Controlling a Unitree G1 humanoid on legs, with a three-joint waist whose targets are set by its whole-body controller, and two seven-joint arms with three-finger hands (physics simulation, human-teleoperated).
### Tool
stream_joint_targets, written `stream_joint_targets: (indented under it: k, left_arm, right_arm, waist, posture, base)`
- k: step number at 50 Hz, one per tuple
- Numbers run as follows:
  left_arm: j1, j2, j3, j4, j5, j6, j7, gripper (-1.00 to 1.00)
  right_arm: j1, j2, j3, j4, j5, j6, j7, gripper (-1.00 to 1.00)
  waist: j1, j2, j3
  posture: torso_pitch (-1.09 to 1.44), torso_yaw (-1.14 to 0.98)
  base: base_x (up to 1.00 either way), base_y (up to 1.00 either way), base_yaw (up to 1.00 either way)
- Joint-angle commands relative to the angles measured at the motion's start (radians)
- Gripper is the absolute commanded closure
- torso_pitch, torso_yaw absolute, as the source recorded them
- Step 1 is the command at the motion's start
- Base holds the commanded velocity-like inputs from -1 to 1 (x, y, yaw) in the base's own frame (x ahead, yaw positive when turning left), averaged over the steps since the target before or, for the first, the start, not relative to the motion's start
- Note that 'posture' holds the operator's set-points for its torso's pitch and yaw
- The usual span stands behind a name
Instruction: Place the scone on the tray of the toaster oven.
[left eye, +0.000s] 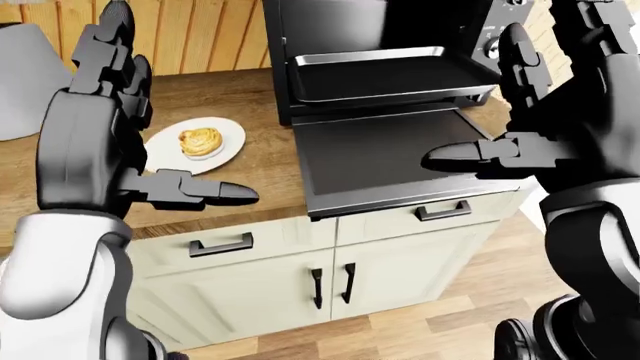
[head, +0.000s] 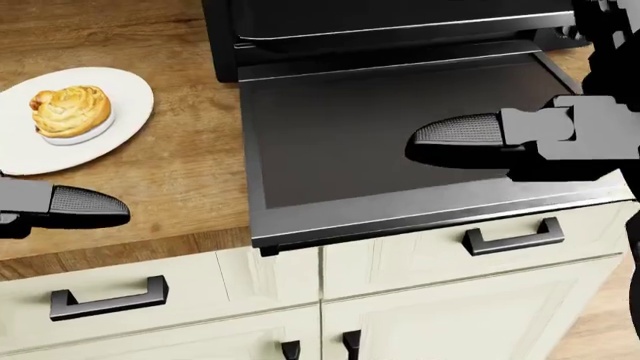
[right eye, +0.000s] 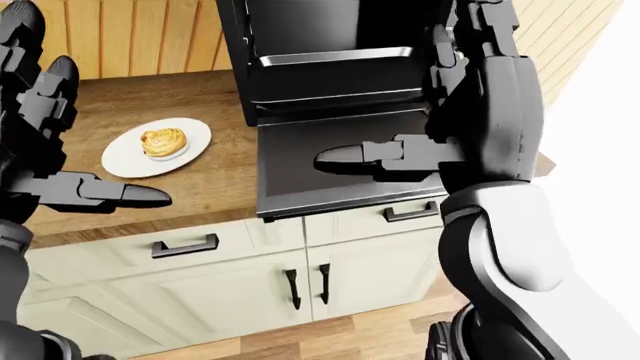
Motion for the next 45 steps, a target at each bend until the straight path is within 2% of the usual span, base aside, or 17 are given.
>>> stream_joint_targets:
  k: [1,4,6,7,11,17,19,22,23,29,32,33,35,40,42,44,45]
  left_arm:
    - [-0.030,0.018,0.015,-0.014,0.014,-0.023,0.008,-1.00]
    - [-0.035,0.017,0.008,-0.009,0.016,-0.024,0.011,-1.00]
    - [-0.037,0.016,0.007,-0.007,0.016,-0.024,0.010,-1.00]
    - [-0.036,0.016,0.006,-0.007,0.017,-0.024,0.009,-1.00]
    - [-0.029,0.015,0.011,-0.014,0.018,-0.024,0.006,-1.00]
    - [-0.017,0.013,0.009,-0.022,0.022,-0.027,0.004,-1.00]
    - [-0.010,0.010,0.008,-0.022,0.024,-0.031,0.004,-1.00]
    - [-0.007,0.010,0.011,-0.024,0.026,-0.033,0.000,-1.00]
    - [-0.005,0.009,0.012,-0.026,0.027,-0.033,0.000,-1.00]
    - [0.005,0.008,0.011,-0.026,0.031,-0.041,-0.002,-1.00]
    - [0.007,0.008,0.013,-0.025,0.033,-0.043,-0.005,-1.00]
    - [0.009,0.007,0.013,-0.027,0.034,-0.044,-0.005,-1.00]
    - [0.008,0.009,0.017,-0.032,0.034,-0.039,-0.010,-1.00]
    - [-0.010,0.013,0.010,-0.019,0.035,-0.034,-0.010,-1.00]
    - [-0.022,0.018,0.011,-0.012,0.036,-0.032,-0.012,-1.00]
    - [-0.031,0.019,0.004,-0.011,0.038,-0.026,-0.011,-1.00]
    - [-0.032,0.019,0.005,-0.009,0.038,-0.028,-0.012,-1.00]
  right_arm:
    - [-0.034,-0.010,0.003,-0.006,0.017,-0.021,-0.013,-1.00]
    - [-0.019,-0.015,0.014,-0.004,0.012,-0.044,-0.011,-1.00]
    - [0.020,-0.013,0.029,-0.013,-0.007,-0.081,-0.002,-1.00]
    - [0.029,-0.009,0.034,-0.011,-0.017,-0.093,0.003,-1.00]
    - [0.036,0.002,0.031,-0.011,-0.031,-0.097,0.011,-1.00]
    - [-0.001,0.001,0.002,-0.013,0.007,-0.059,-0.010,-1.00]
    - [0.036,0.003,0.015,-0.021,0.003,-0.091,-0.011,-1.00]
    - [0.049,-0.002,0.009,-0.031,0.008,-0.095,-0.008,-1.00]
    - [0.052,-0.003,0.004,-0.034,0.013,-0.093,-0.008,-1.00]
    - [0.061,-0.008,0.004,-0.039,0.023,-0.099,-0.015,-1.00]
    - [0.057,-0.008,0.002,-0.036,0.028,-0.099,-0.022,-1.00]
    - [0.059,-0.012,0.005,-0.036,0.027,-0.100,-0.022,-1.00]
    - [0.056,-0.013,0.000,-0.036,0.036,-0.099,-0.027,-1.00]
    - [0.053,-0.019,0.011,-0.024,0.031,-0.107,-0.027,-1.00]
    - [0.042,-0.015,0.013,-0.011,0.028,-0.113,-0.029,-1.00]
    - [0.038,-0.015,0.020,-0.010,0.025,-0.113,-0.027,-1.00]
    - [0.037,-0.014,0.020,-0.006,0.022,-0.116,-0.027,-1.00]
  waist:
    - [0.002,-0.002,-0.010]
    - [-0.001,0.042,-0.006]
    - [-0.004,0.119,-0.028]
    - [0.002,0.065,-0.018]
    - [0.000,0.030,-0.012]
    - [0.008,0.023,0.012]
    - [0.012,0.009,-0.012]
    - [0.017,-0.039,0.004]
    - [0.012,-0.013,0.015]
    - [0.006,0.024,0.003]
    - [-0.001,0.092,-0.004]
    - [0.011,0.059,-0.001]
    - [0.008,0.075,0.003]
    - [0.015,0.031,0.006]
    - [0.019,0.000,0.007]
    - [0.020,-0.068,-0.018]
    - [0.008,-0.023,0.003]
  posture:
    - [0.00,0.00]
    - [0.00,0.00]
    - [0.00,0.00]
    - [0.00,0.00]
    - [0.00,0.00]
    - [0.00,0.00]
    - [0.00,0.00]
    - [0.00,0.00]
    - [0.00,0.00]
    - [0.00,0.00]
    - [0.00,0.00]
    - [0.00,0.00]
    - [0.00,0.00]
    - [0.00,0.00]
    - [0.00,0.00]
    - [0.00,0.00]
    - [0.00,0.00]
  base:
    - [0.00,0.20,0.00]
    - [0.00,0.22,0.00]
    - [0.00,0.33,0.00]
    - [0.00,0.42,0.00]
    - [0.00,0.36,0.00]
    - [0.00,0.02,0.00]
    - [0.06,0.00,0.00]
    - [0.20,0.00,0.00]
    - [0.20,0.00,0.00]
    - [0.19,0.00,0.00]
    - [0.20,0.00,0.00]
    - [0.19,0.00,0.00]
    - [0.18,0.00,0.00]
    - [0.18,0.00,0.00]
    - [0.18,0.00,0.00]
    - [0.21,0.00,0.00]
    - [0.24,0.00,0.00]
